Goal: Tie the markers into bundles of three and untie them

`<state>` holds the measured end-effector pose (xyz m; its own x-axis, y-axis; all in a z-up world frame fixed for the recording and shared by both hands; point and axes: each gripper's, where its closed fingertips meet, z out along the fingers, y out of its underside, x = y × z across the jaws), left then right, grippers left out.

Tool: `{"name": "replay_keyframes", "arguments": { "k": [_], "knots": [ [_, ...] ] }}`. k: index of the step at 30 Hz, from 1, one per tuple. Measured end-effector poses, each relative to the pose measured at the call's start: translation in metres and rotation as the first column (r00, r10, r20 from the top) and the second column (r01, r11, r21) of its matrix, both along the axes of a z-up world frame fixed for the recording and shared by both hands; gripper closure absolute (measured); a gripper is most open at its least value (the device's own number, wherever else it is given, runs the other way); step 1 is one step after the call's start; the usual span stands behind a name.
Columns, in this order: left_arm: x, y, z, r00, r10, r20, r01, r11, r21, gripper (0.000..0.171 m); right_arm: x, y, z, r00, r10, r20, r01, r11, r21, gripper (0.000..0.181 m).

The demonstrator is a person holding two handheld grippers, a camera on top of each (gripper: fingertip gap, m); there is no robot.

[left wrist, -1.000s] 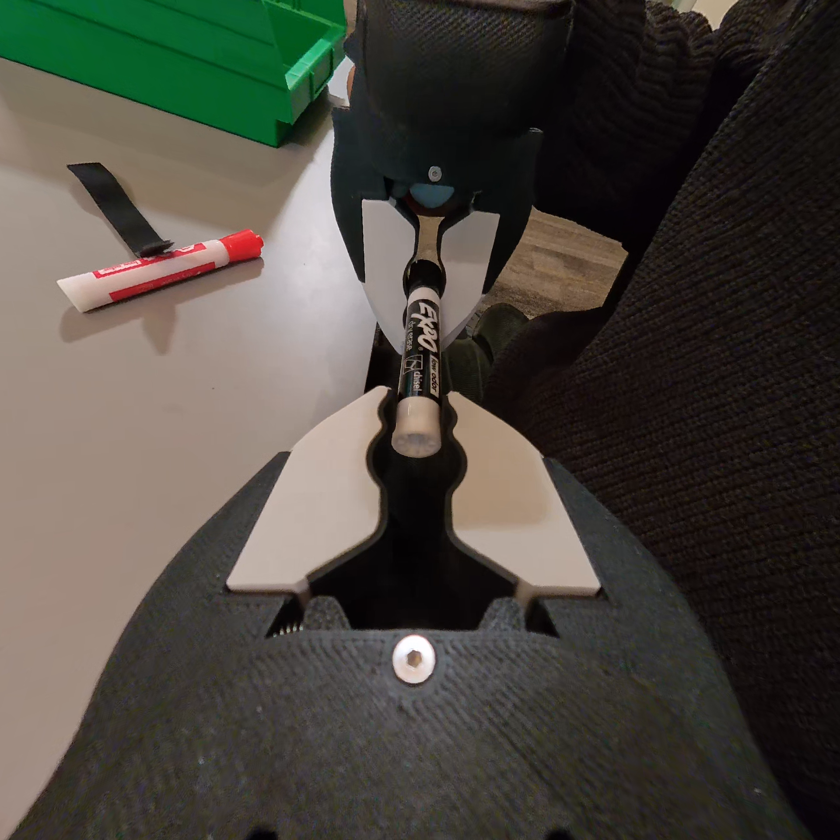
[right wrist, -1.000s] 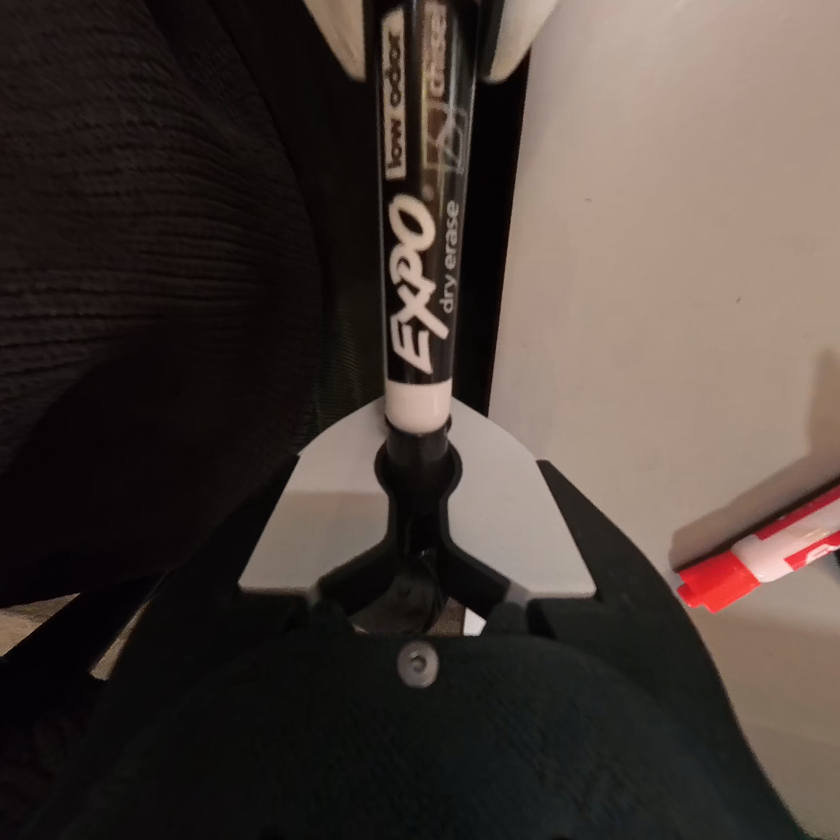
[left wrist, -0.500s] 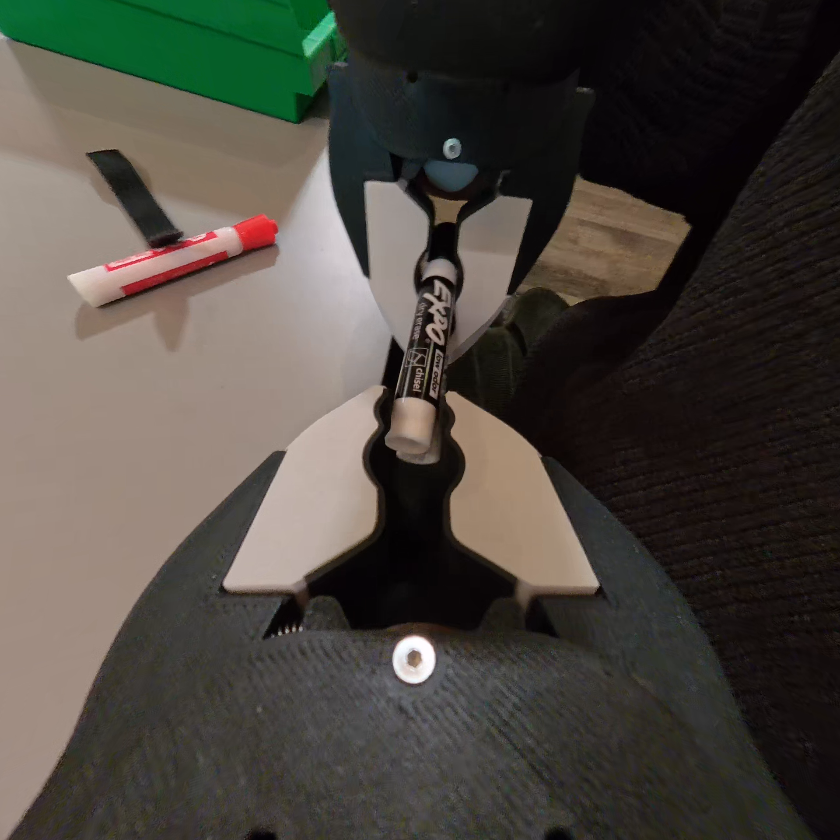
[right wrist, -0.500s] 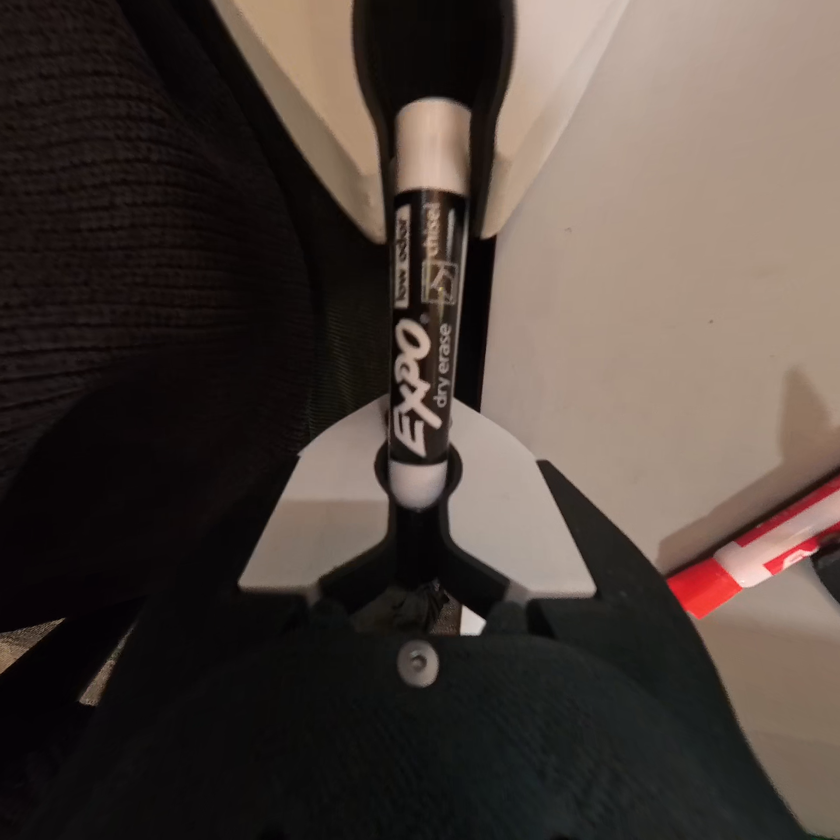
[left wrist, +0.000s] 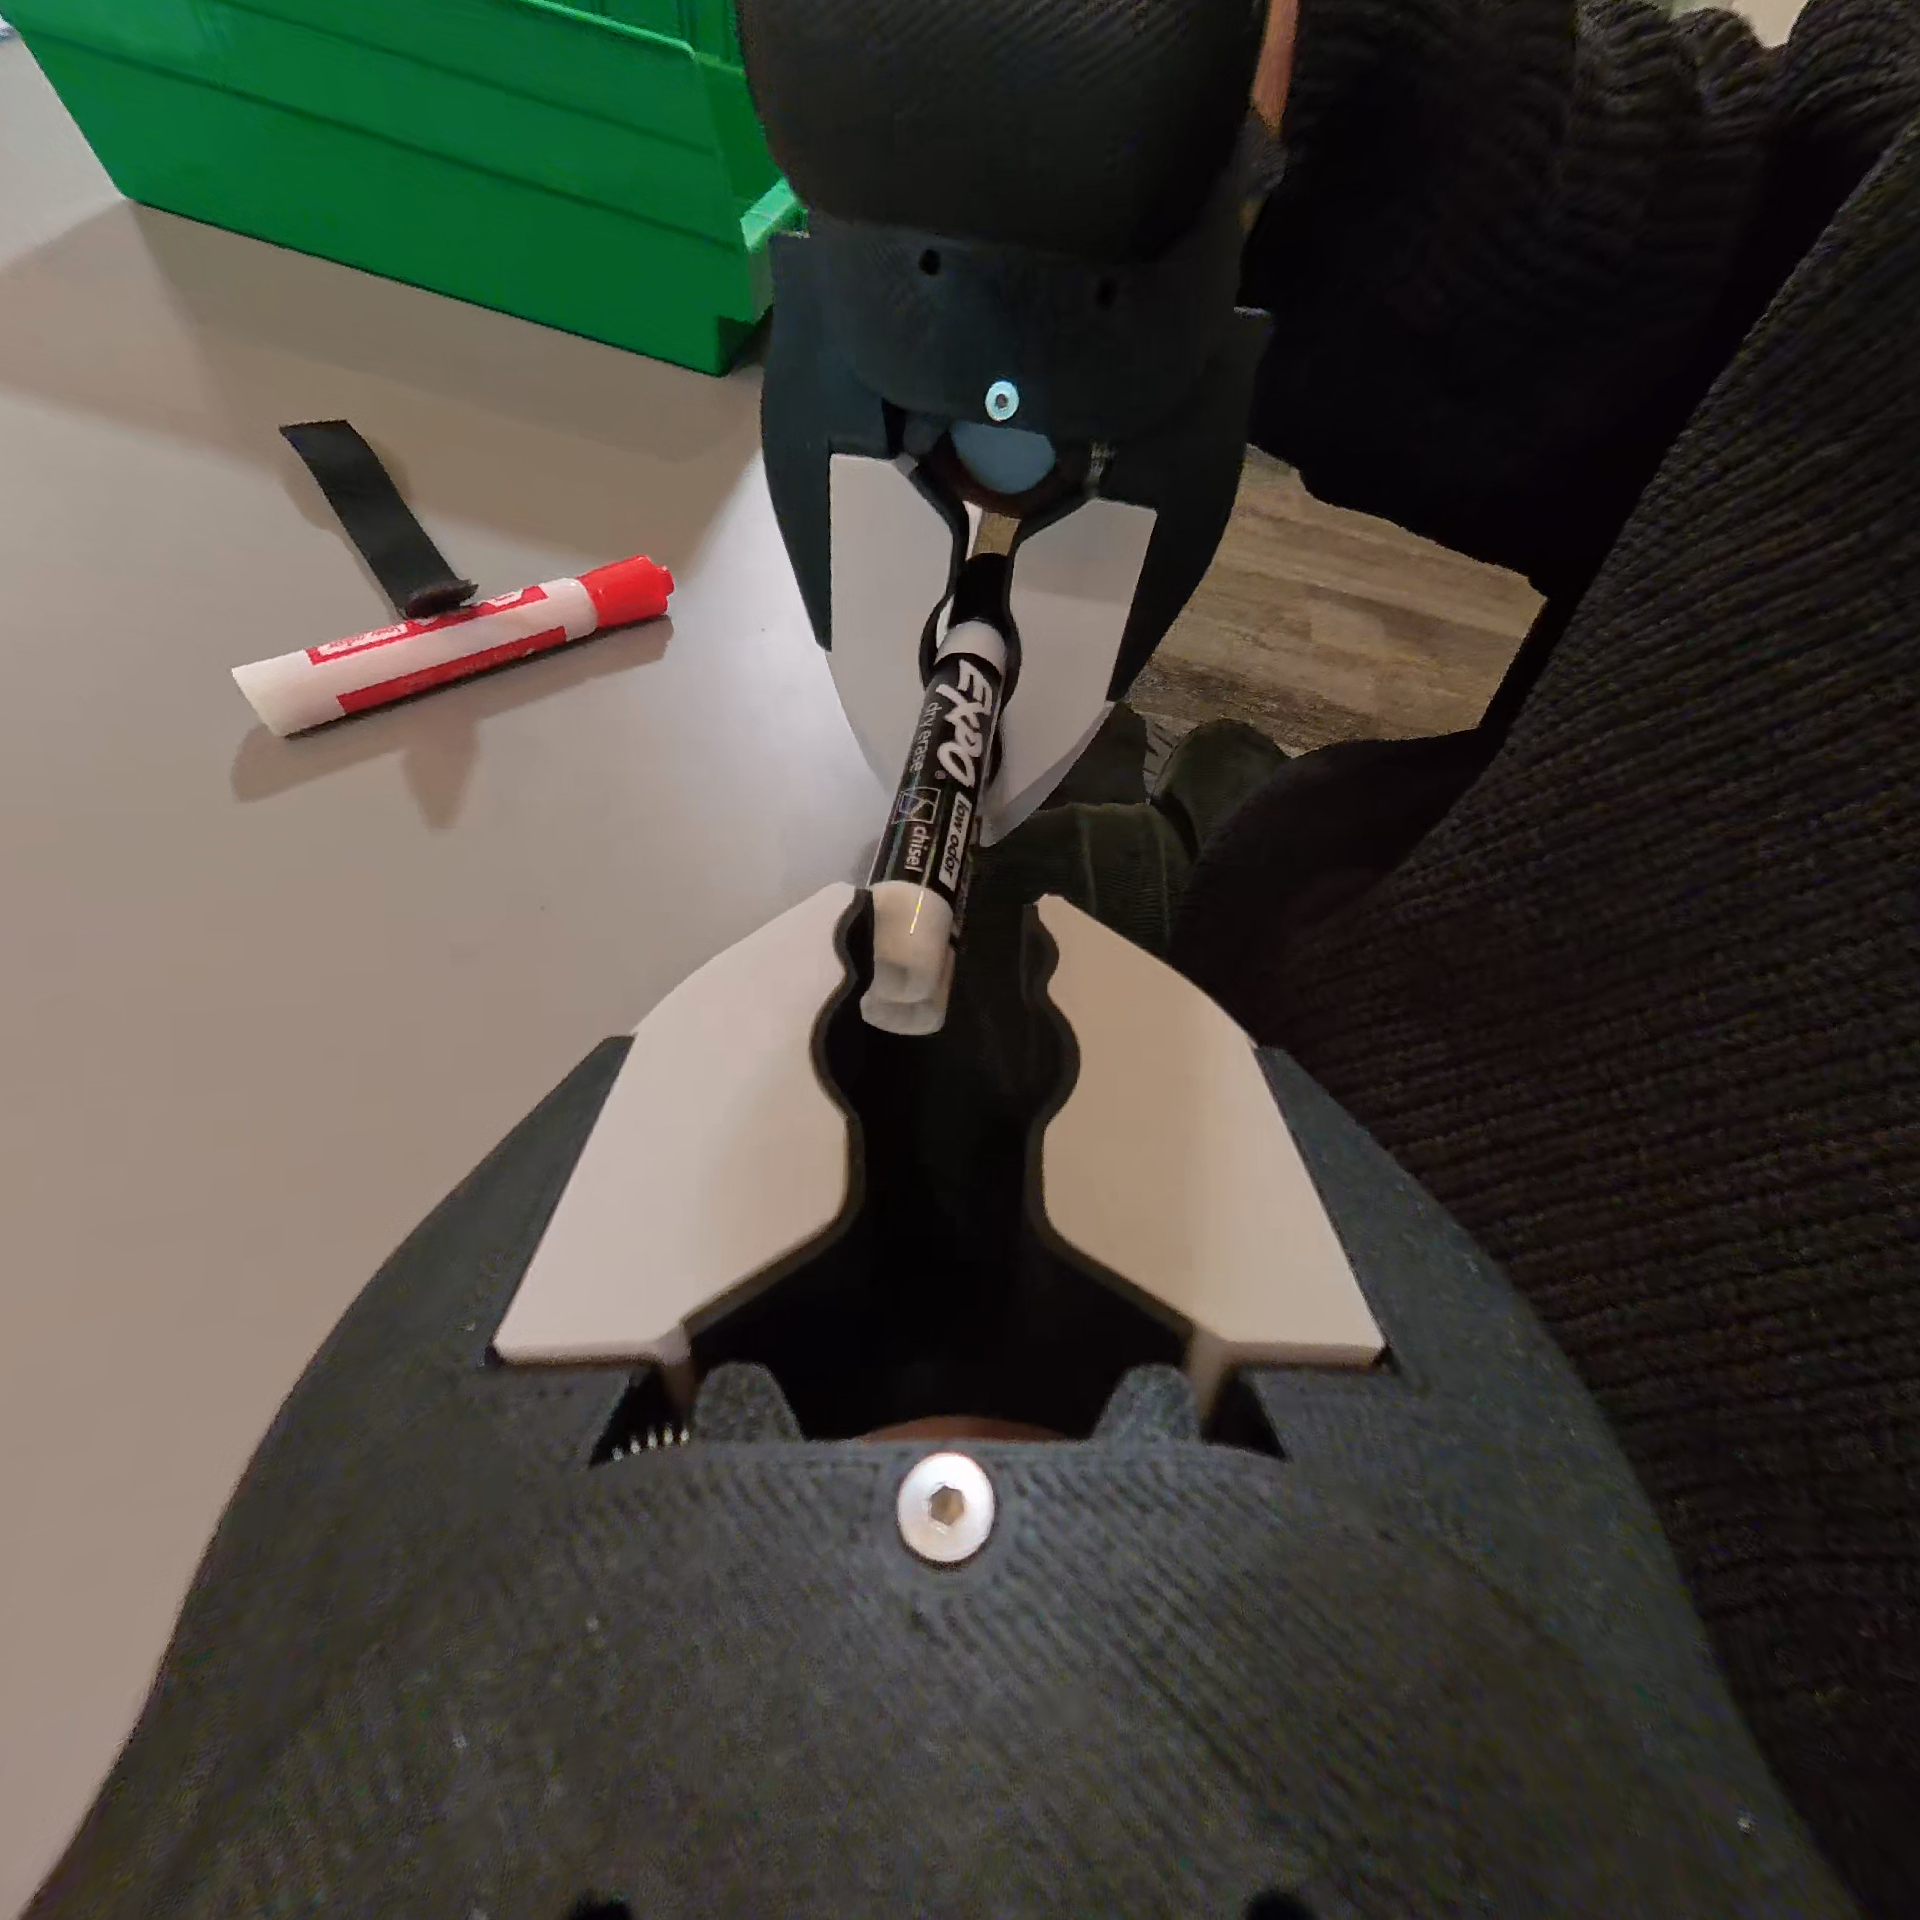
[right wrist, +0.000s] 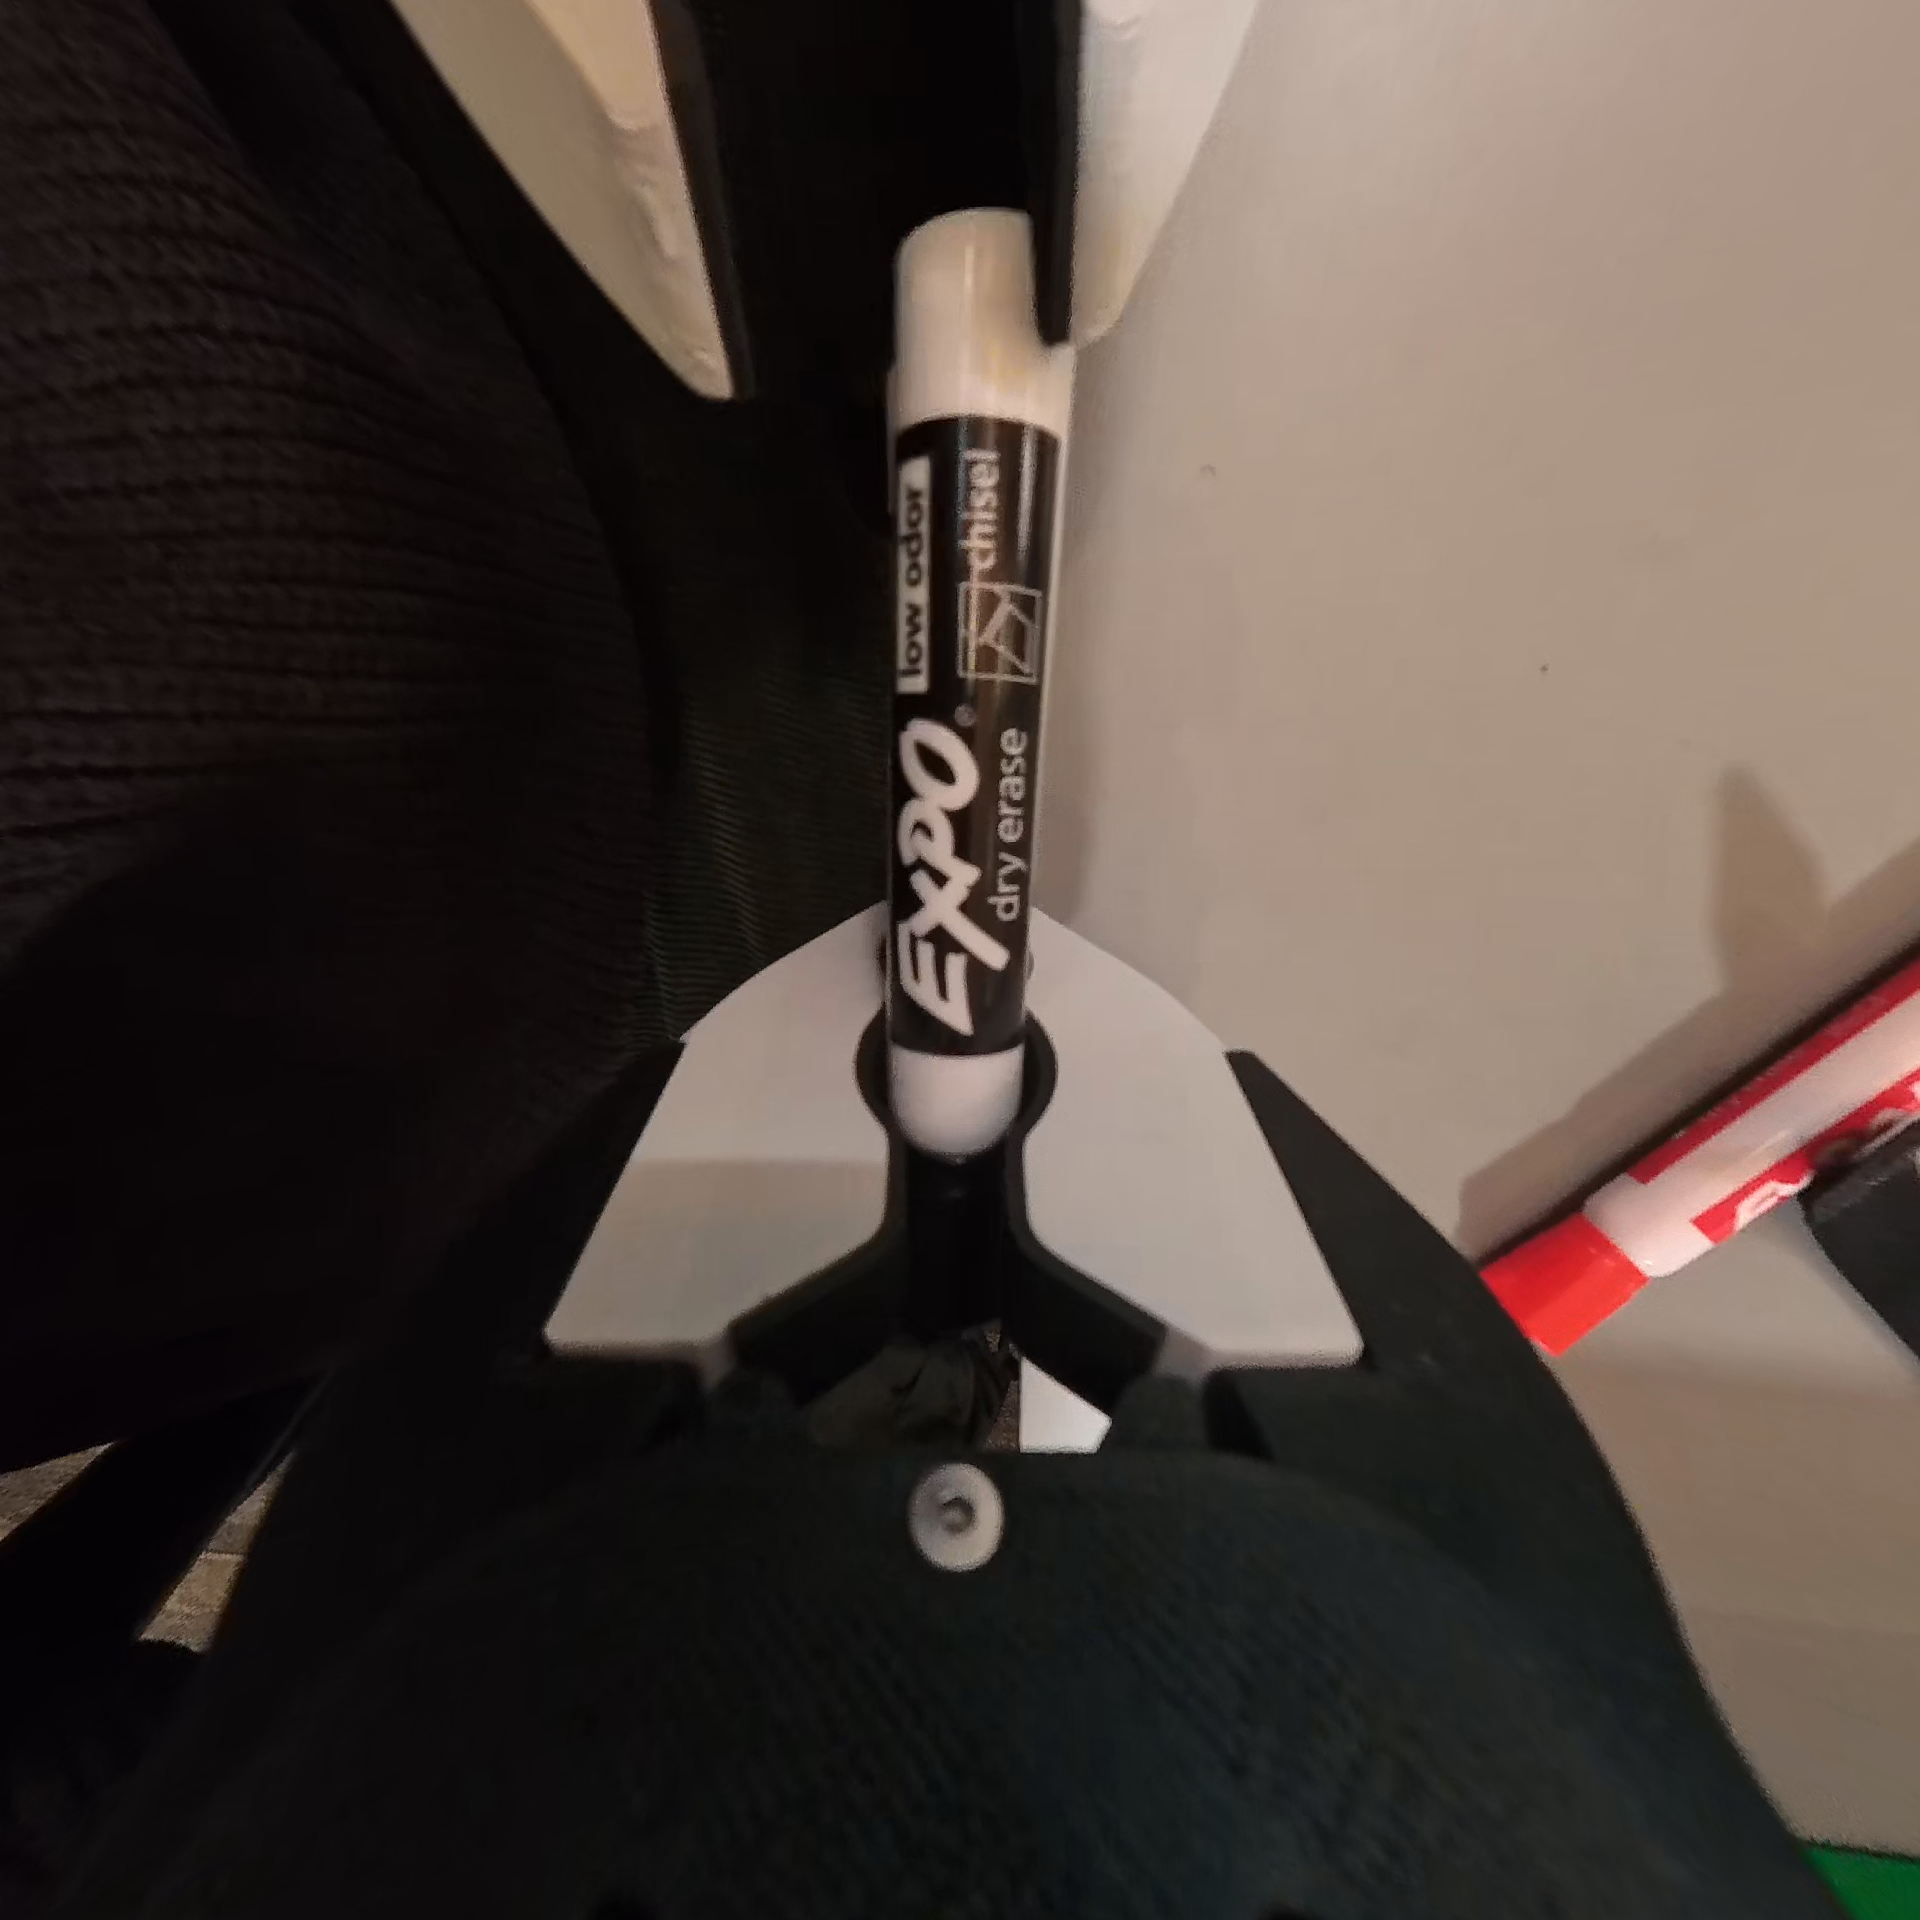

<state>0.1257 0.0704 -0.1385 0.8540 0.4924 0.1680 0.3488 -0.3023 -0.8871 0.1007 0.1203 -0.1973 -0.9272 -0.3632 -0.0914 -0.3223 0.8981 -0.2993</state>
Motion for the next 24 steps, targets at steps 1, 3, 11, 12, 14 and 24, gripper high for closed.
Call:
{"name": "replay_keyframes", "arguments": {
  "k": [1, 3, 11, 12, 14, 24],
  "knots": [
    [0.0, 0.001, 0.001, 1.0, 0.0, -0.005, 0.0, 1.0, 0.004, 0.143, 0.0, -0.001, 0.0, 1.0, -0.004, 0.002, 0.004, 1.0, -0.004, 0.166],
    [-0.001, 0.0, 0.002, 1.0, 0.009, -0.012, -0.009, 1.0, 0.004, 0.142, 0.0, -0.001, 0.001, 1.0, -0.009, 0.009, 0.009, 1.0, -0.009, 0.166],
    [-0.005, -0.006, -0.004, 0.999, 0.04, -0.002, -0.04, 0.999, -0.025, 0.139, -0.003, -0.002, 0.003, 1.0, -0.015, 0.007, 0.015, 1.0, -0.021, 0.166],
    [-0.005, -0.006, -0.005, 0.999, 0.04, 0.0, -0.04, 0.999, -0.029, 0.139, -0.003, -0.002, 0.003, 1.0, -0.014, 0.006, 0.014, 1.0, -0.022, 0.166],
    [-0.006, -0.006, -0.006, 0.999, 0.042, 0.001, -0.042, 0.998, -0.036, 0.142, -0.003, -0.002, 0.003, 1.0, -0.013, 0.006, 0.013, 1.0, -0.024, 0.166],
    [-0.007, -0.004, -0.011, 0.998, 0.054, -0.018, -0.055, 0.996, -0.071, 0.15, -0.002, -0.003, 0.003, 1.0, -0.005, 0.001, 0.005, 1.0, -0.022, 0.166]
  ]
}}
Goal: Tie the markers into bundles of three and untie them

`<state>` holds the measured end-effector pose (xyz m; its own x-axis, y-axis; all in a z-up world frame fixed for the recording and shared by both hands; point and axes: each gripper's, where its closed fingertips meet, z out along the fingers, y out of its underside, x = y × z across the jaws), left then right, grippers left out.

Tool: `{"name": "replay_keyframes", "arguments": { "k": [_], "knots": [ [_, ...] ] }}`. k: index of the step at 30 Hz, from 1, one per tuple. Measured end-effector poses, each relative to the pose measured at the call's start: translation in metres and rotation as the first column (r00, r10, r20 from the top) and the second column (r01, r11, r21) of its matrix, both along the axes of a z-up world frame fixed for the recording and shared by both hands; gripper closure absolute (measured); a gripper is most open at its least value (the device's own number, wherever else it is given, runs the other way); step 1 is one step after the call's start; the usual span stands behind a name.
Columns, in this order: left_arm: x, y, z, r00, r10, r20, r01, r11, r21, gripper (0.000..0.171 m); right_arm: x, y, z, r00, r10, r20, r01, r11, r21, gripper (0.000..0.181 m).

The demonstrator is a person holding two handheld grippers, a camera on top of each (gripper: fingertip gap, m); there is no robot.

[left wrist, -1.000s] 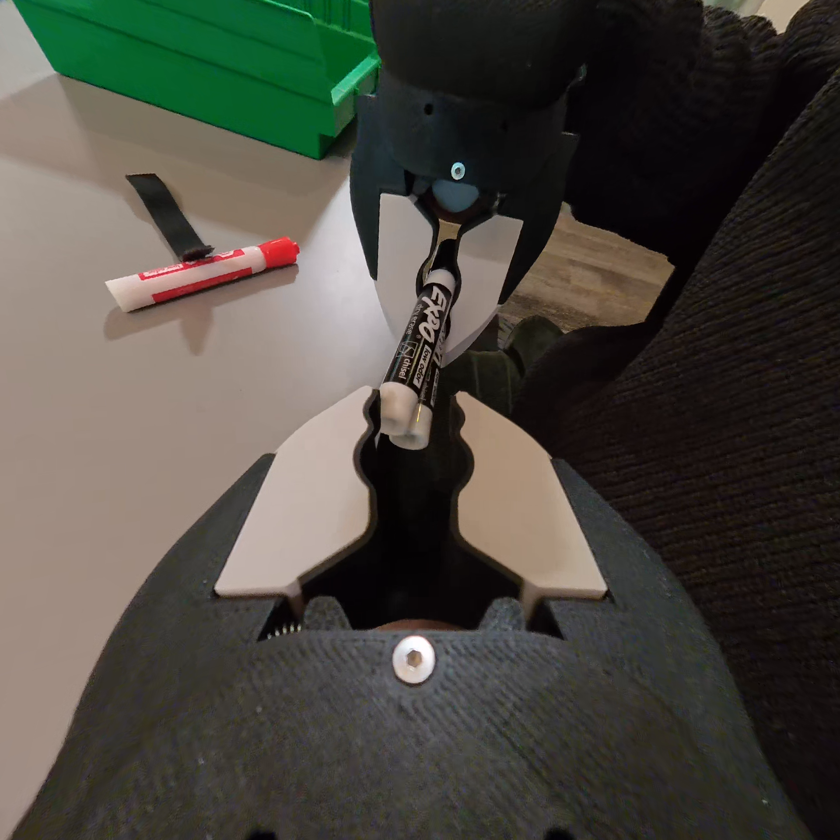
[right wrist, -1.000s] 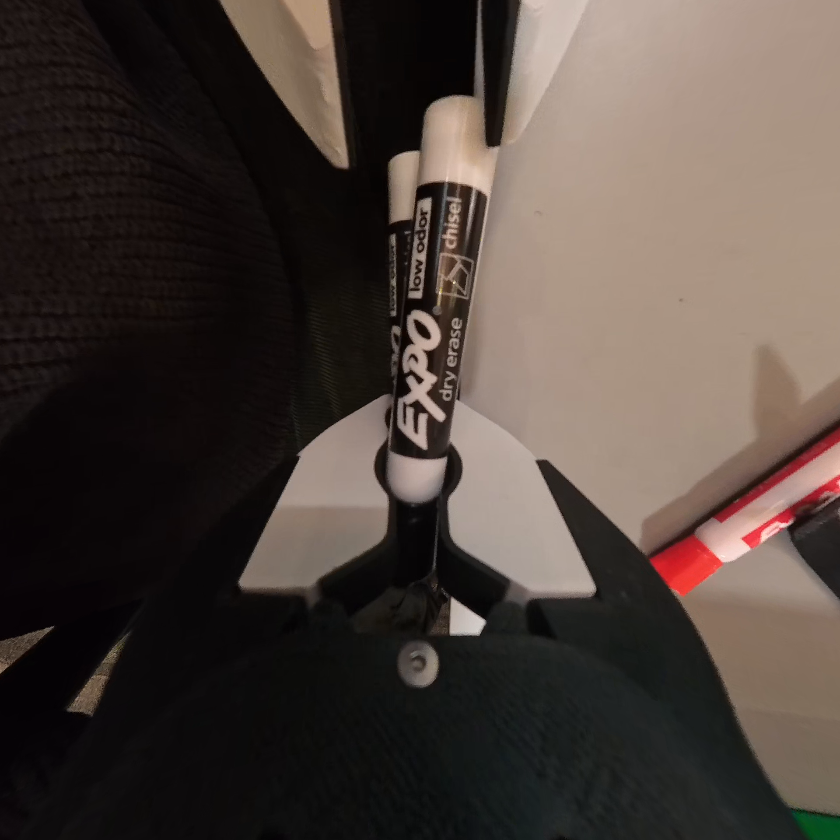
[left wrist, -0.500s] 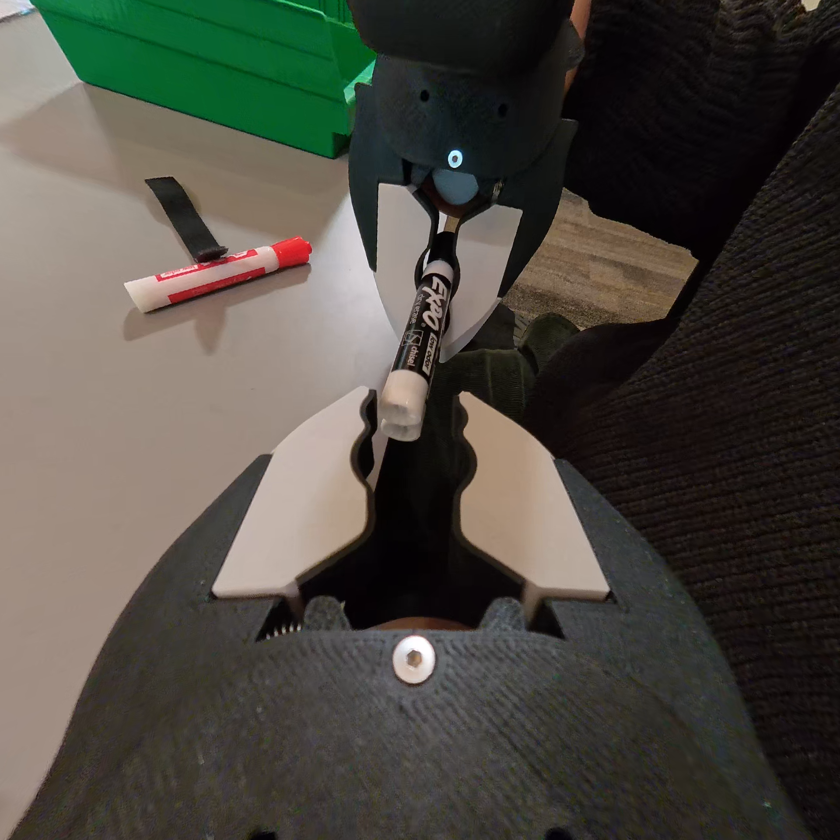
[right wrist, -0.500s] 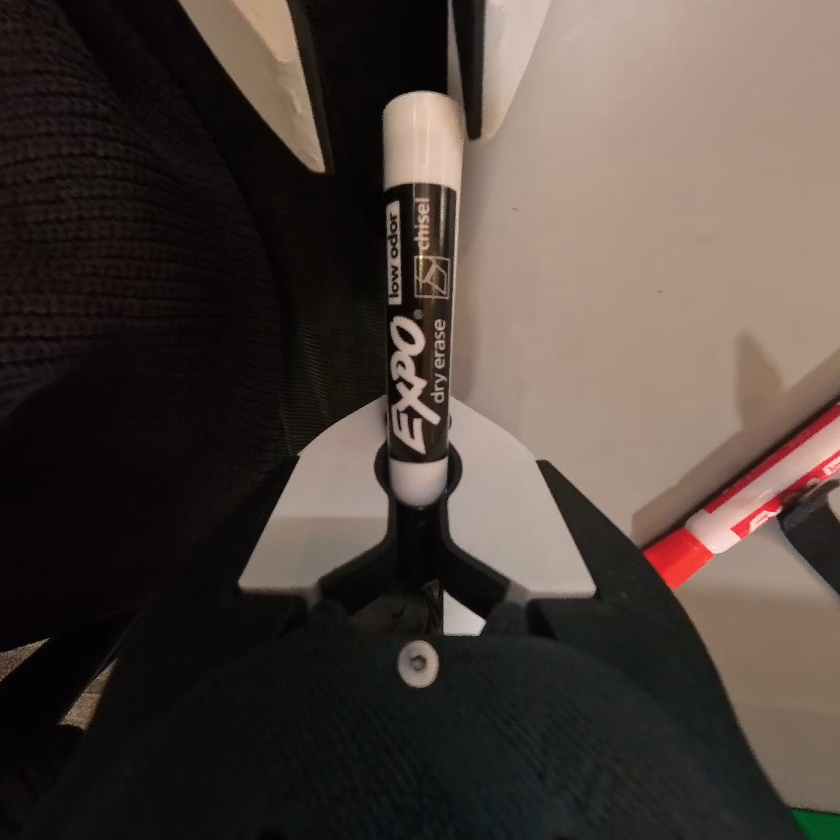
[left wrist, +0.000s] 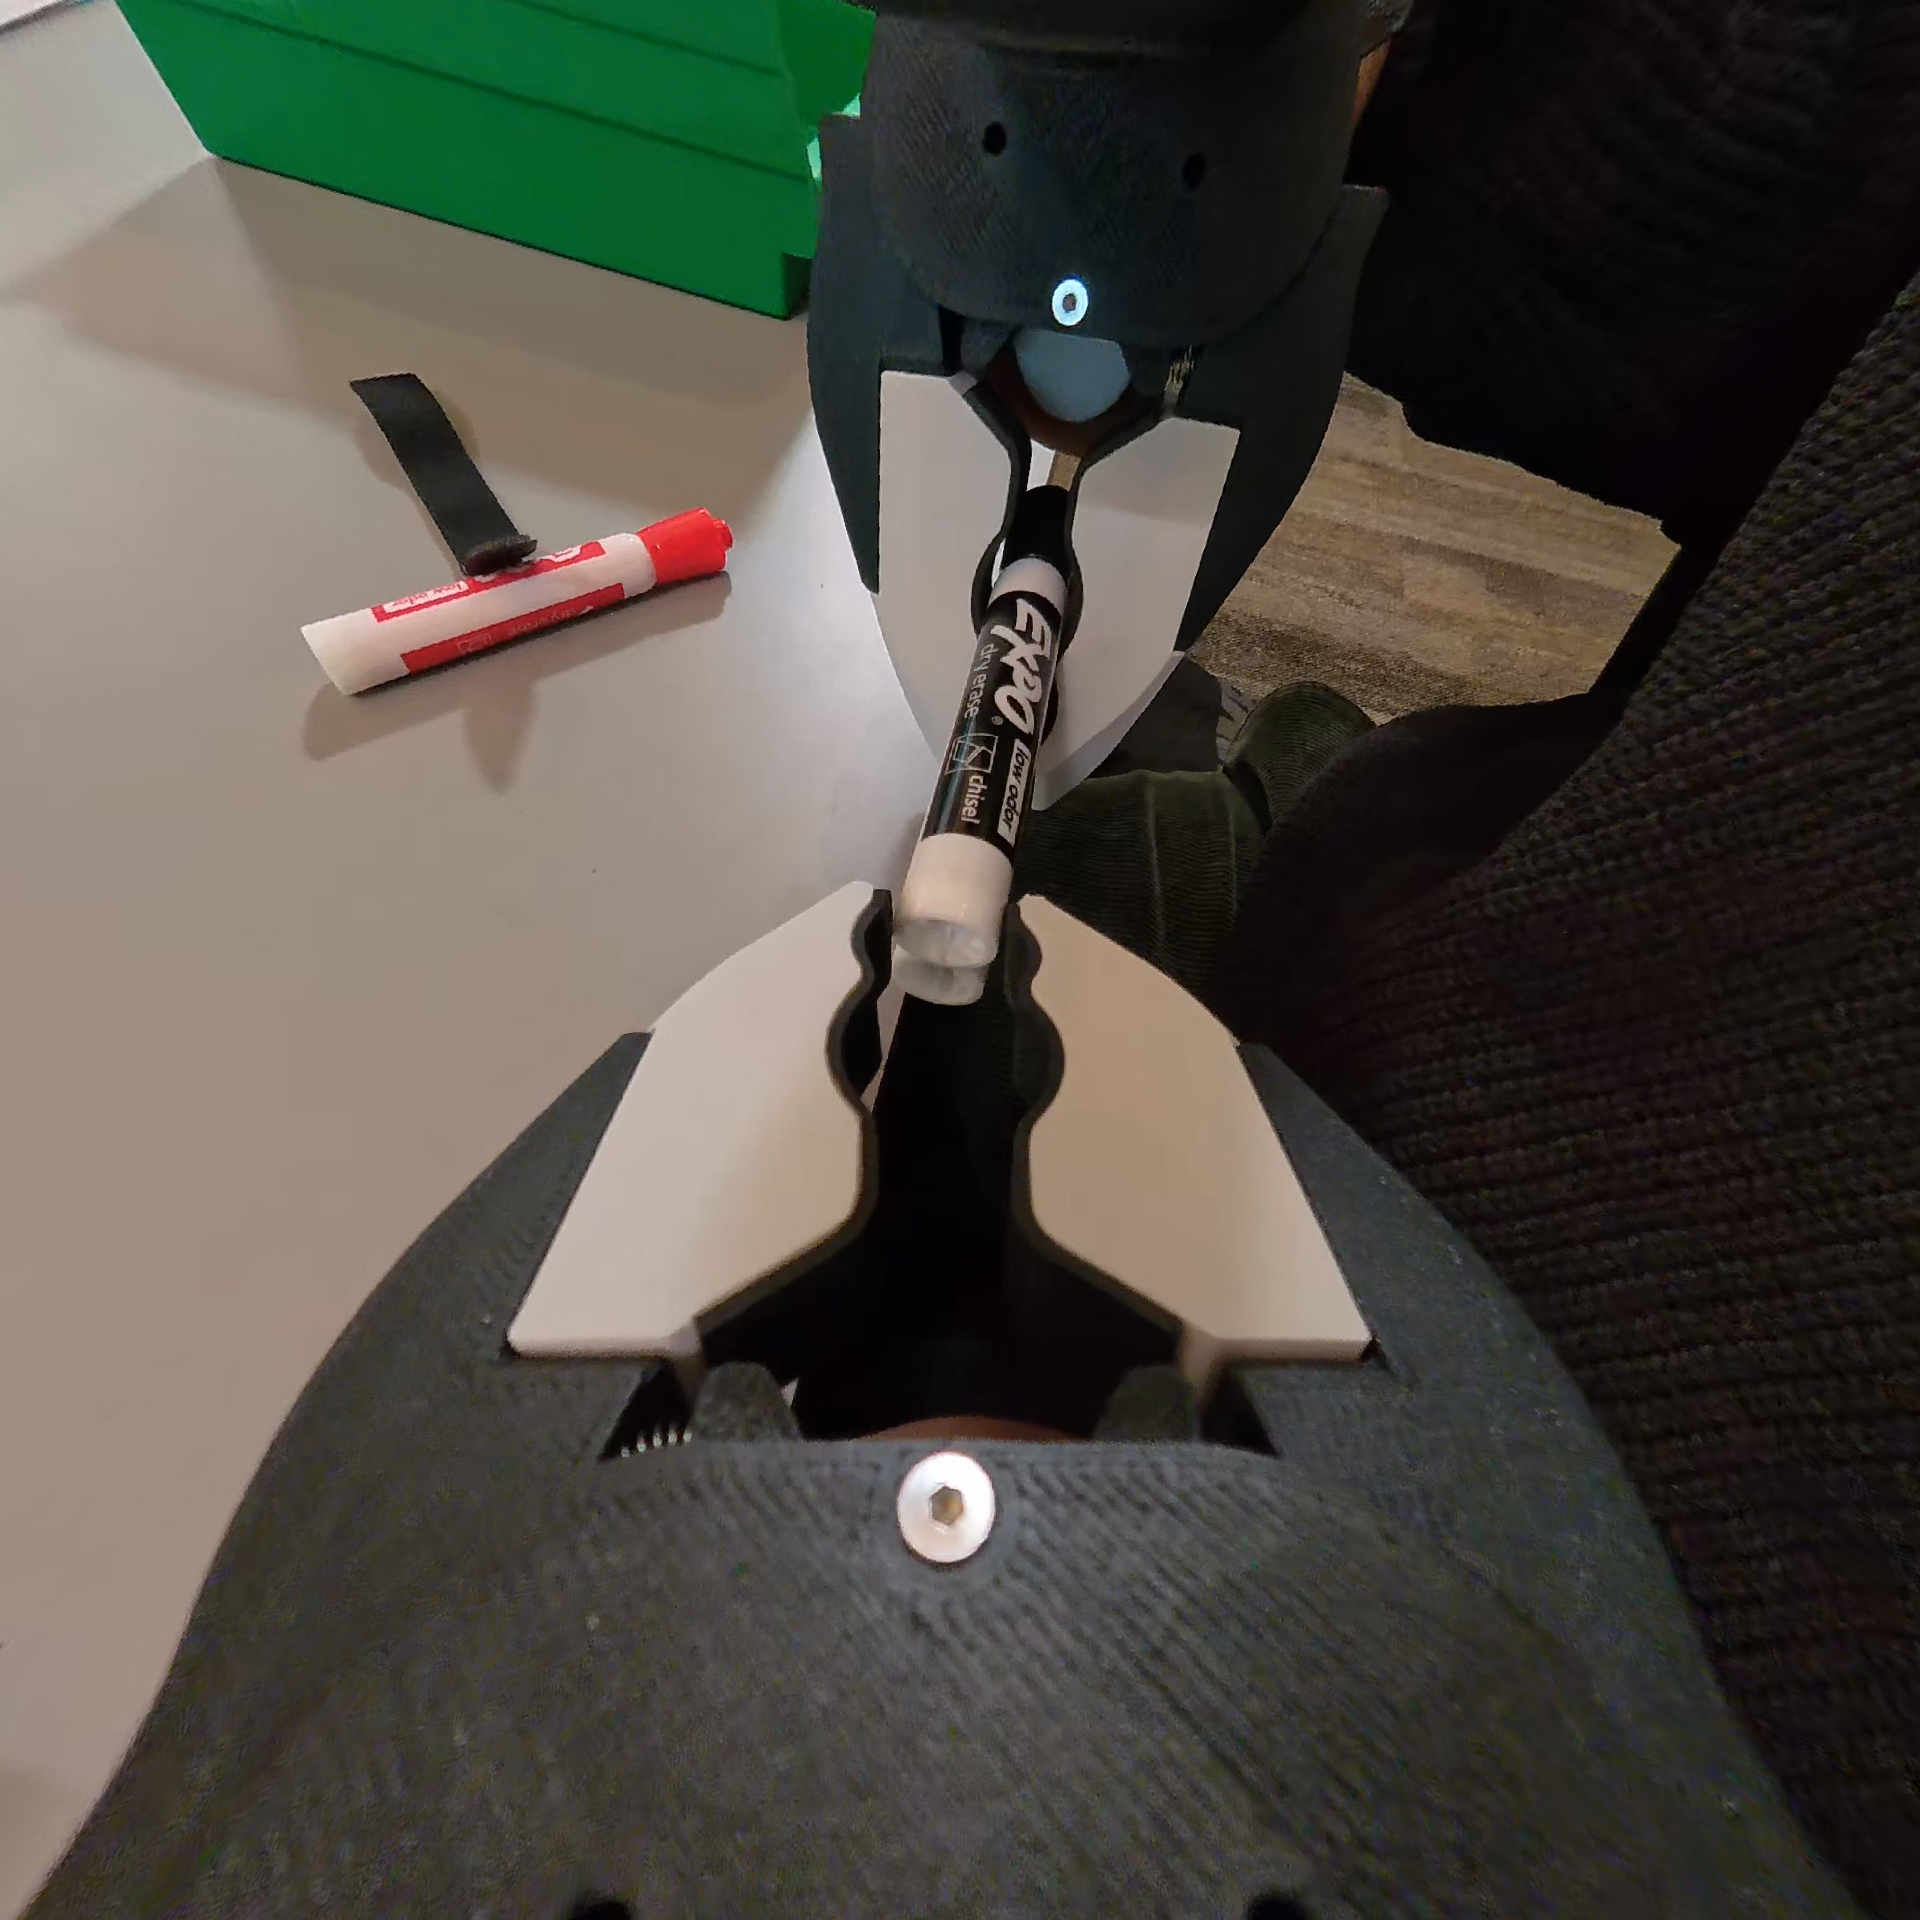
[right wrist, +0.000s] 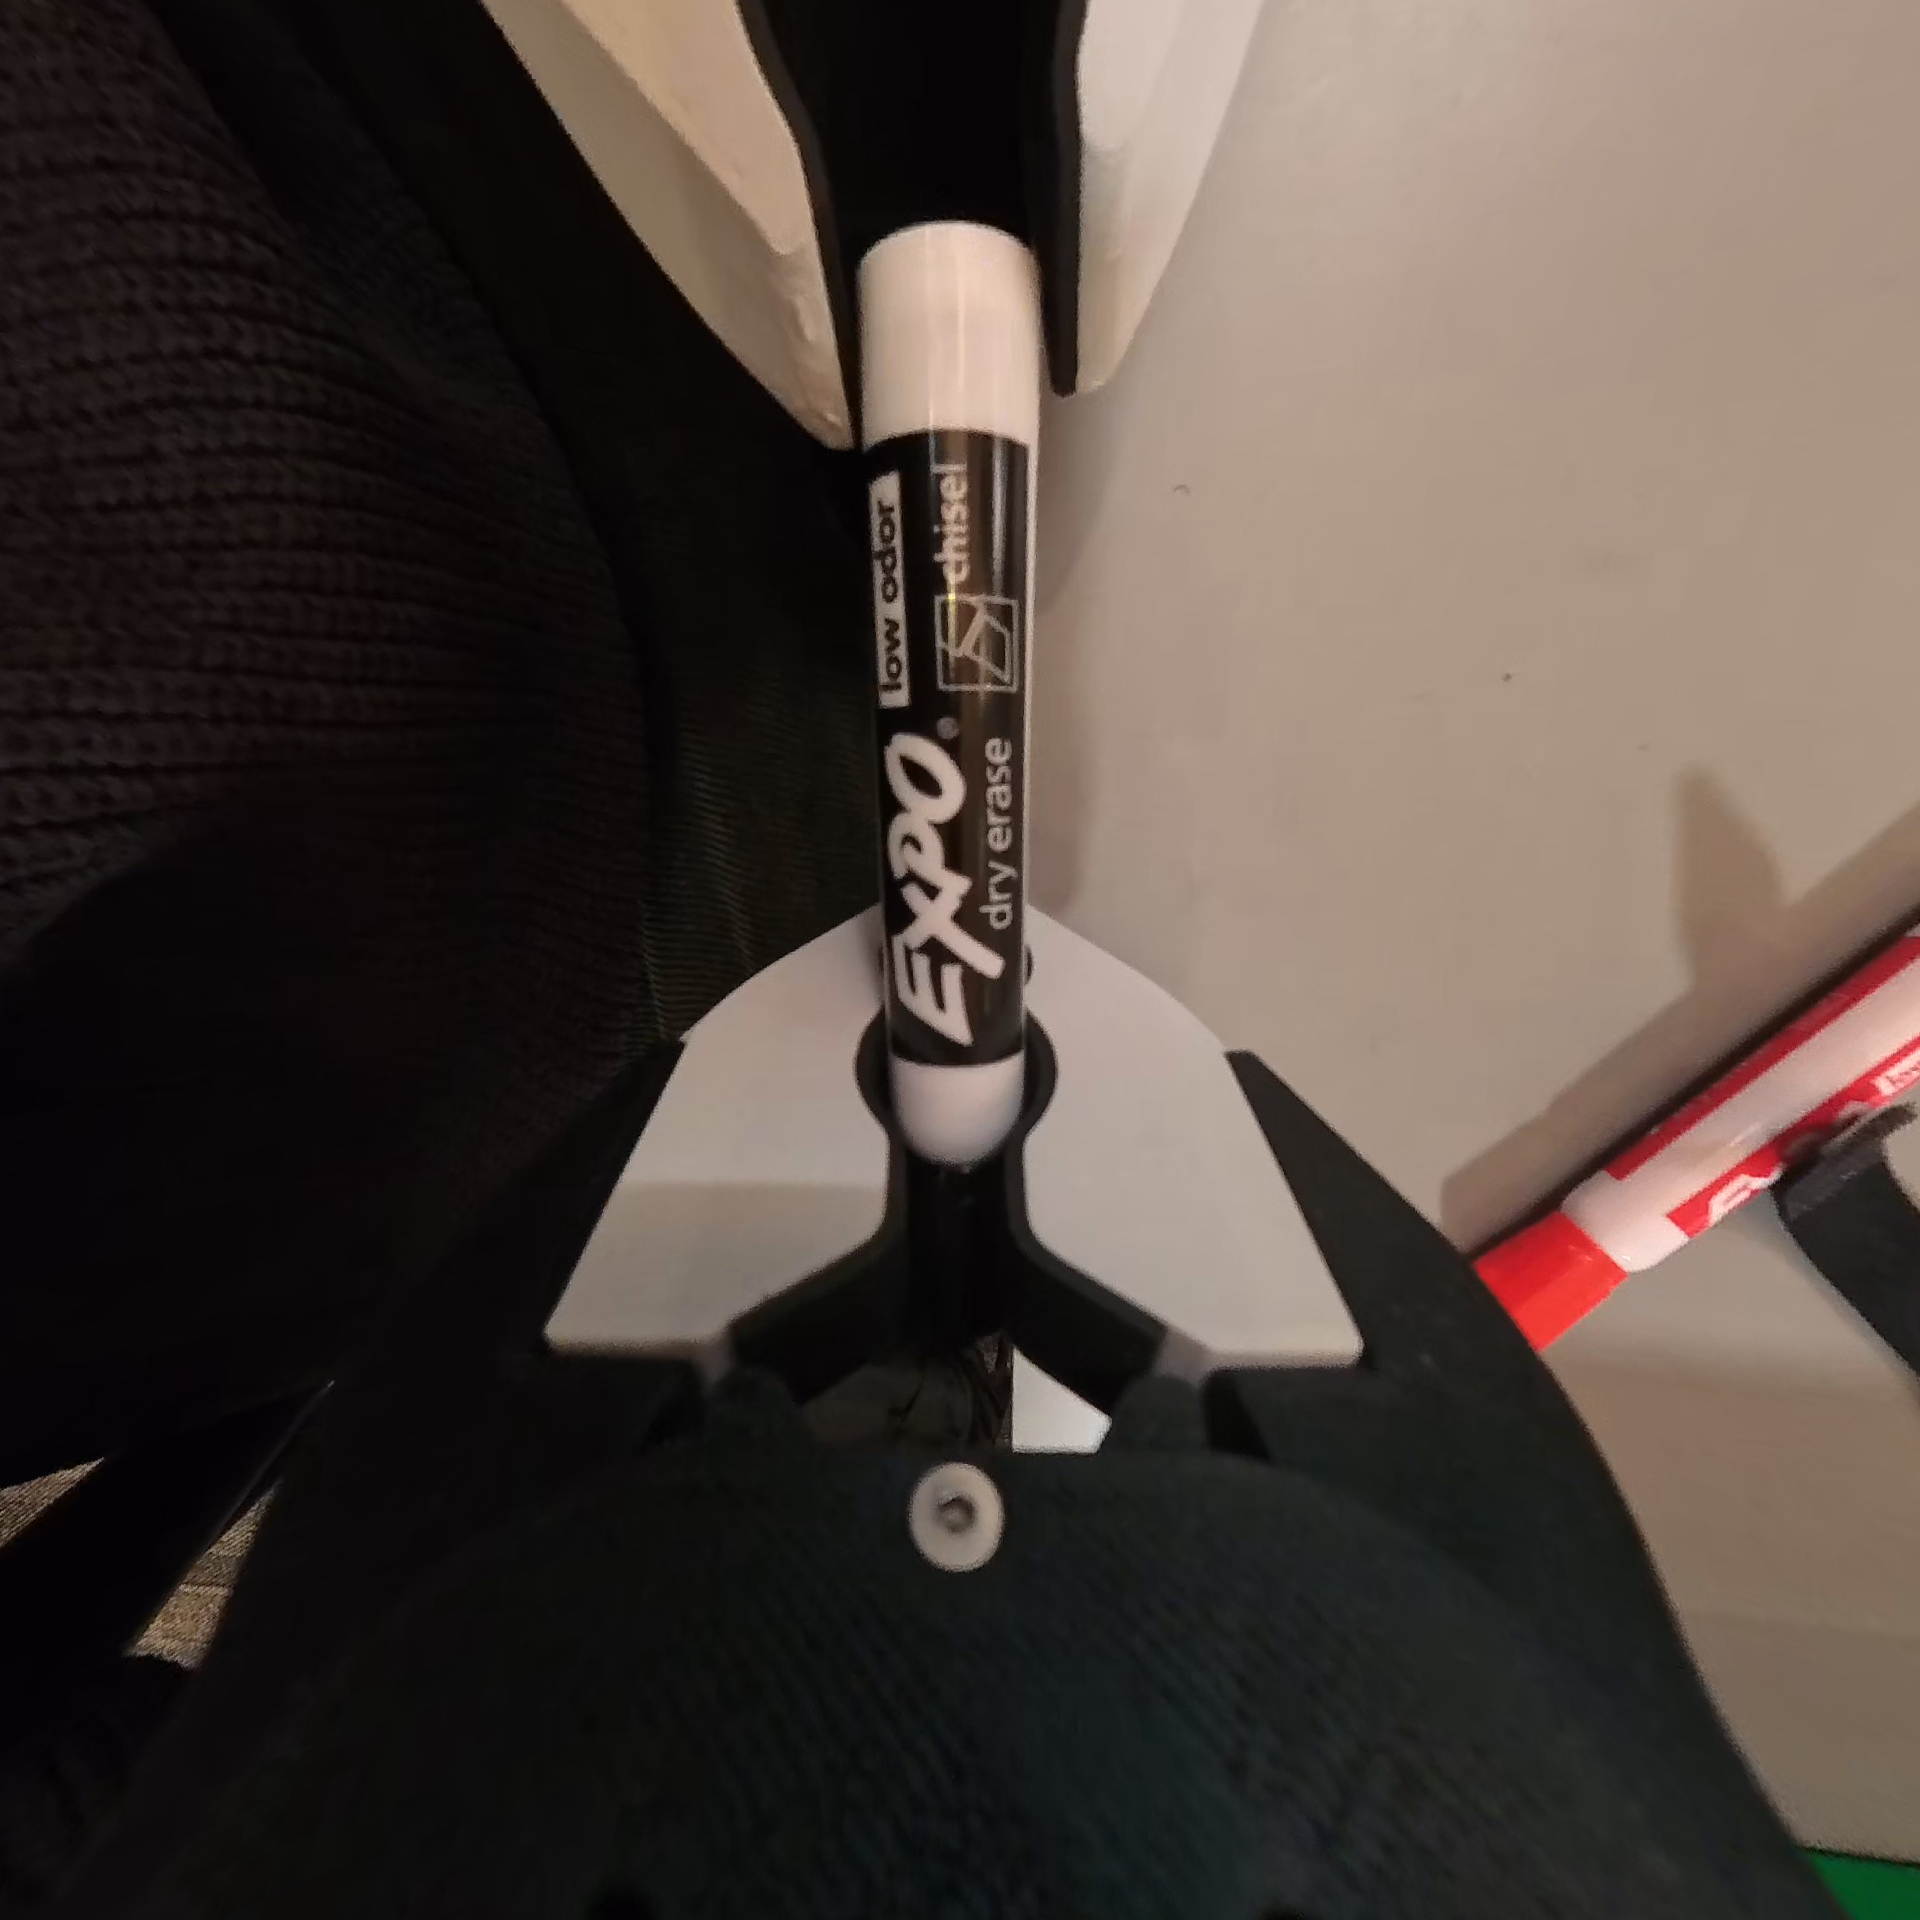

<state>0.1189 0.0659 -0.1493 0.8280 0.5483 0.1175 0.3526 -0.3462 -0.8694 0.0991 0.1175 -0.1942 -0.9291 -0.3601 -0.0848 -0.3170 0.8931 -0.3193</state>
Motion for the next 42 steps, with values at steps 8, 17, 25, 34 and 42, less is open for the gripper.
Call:
{"name": "replay_keyframes", "arguments": {
  "k": [8, 17, 25, 34, 42],
  "knots": [
    [0.001, 0.001, -0.001, 1.0, -0.003, 0.005, 0.003, 1.0, -0.003, 0.15, 0.001, 0.0, 0.0, 1.0, 0.005, 0.0, -0.005, 1.0, 0.005, 0.166],
    [0.004, 0.003, -0.007, 0.999, -0.028, 0.042, 0.028, 1.0, -0.013, 0.136, -0.001, 0.003, -0.002, 1.0, -0.006, -0.004, 0.006, 1.0, 0.025, 0.166],
    [0.005, 0.003, -0.012, 0.998, -0.028, 0.056, 0.03, 0.999, -0.031, 0.132, -0.001, 0.004, -0.003, 1.0, -0.006, -0.005, 0.006, 0.999, 0.032, 0.166],
    [0.002, 0.003, -0.004, 0.992, 0.003, 0.128, -0.011, 0.998, 0.061, 0.081, -0.001, 0.005, -0.003, 1.0, -0.009, -0.006, 0.009, 0.999, 0.032, 0.166],
    [-0.041, -0.066, 0.08, 0.892, 0.413, -0.184, -0.332, 0.875, 0.352, 0.06, -0.005, 0.005, 0.001, 1.0, -0.018, -0.014, 0.018, 1.0, 0.016, 0.166]
  ]
}}
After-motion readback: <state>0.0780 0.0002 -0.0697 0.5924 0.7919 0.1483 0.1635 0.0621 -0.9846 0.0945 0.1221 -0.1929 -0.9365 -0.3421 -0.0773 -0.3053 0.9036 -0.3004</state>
